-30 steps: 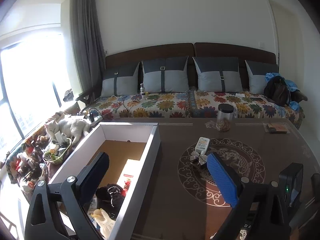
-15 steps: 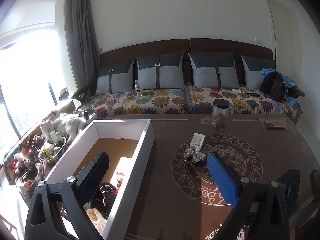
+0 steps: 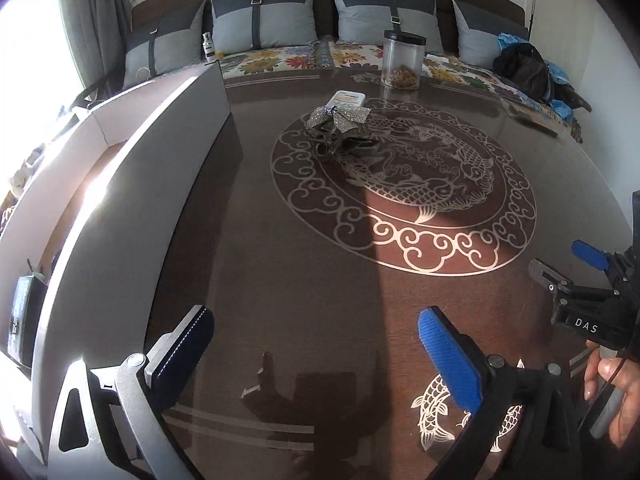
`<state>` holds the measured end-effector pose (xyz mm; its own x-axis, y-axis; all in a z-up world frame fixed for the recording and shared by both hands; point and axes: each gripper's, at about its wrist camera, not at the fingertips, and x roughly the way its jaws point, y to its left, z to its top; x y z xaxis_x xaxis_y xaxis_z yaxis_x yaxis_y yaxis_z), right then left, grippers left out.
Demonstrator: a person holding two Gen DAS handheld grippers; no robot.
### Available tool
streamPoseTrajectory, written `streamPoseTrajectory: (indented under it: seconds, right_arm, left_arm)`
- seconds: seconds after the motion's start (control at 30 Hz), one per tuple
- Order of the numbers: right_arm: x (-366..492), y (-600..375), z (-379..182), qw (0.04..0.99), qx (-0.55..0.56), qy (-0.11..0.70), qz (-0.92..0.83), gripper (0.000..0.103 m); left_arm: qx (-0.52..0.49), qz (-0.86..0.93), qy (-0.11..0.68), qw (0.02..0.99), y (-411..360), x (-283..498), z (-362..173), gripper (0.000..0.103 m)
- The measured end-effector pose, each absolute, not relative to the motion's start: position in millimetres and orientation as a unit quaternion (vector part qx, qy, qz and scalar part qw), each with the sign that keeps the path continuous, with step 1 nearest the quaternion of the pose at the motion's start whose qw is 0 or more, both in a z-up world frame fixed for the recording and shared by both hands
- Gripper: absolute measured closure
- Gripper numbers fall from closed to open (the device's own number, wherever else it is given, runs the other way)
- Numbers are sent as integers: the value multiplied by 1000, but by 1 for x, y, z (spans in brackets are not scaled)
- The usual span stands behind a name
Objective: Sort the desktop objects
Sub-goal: 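Lower the left tool onto the rhinestone-bow hair clip and close on it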
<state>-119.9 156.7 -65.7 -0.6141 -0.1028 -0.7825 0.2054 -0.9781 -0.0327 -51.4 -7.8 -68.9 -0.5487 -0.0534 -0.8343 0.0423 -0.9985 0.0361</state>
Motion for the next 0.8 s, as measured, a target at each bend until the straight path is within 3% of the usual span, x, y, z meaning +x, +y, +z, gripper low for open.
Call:
streamPoseTrajectory:
  seconds: [0.43, 0.8]
  right_arm:
    - [-132, 180, -87, 58, 454, 39, -888, 3]
    - [-133, 180, -88, 56, 456, 39, -887, 0]
  left_arm:
    - [501, -865, -21, 4, -4, -99, -110, 0]
    - [484, -874, 27, 46, 0, -170, -120, 0]
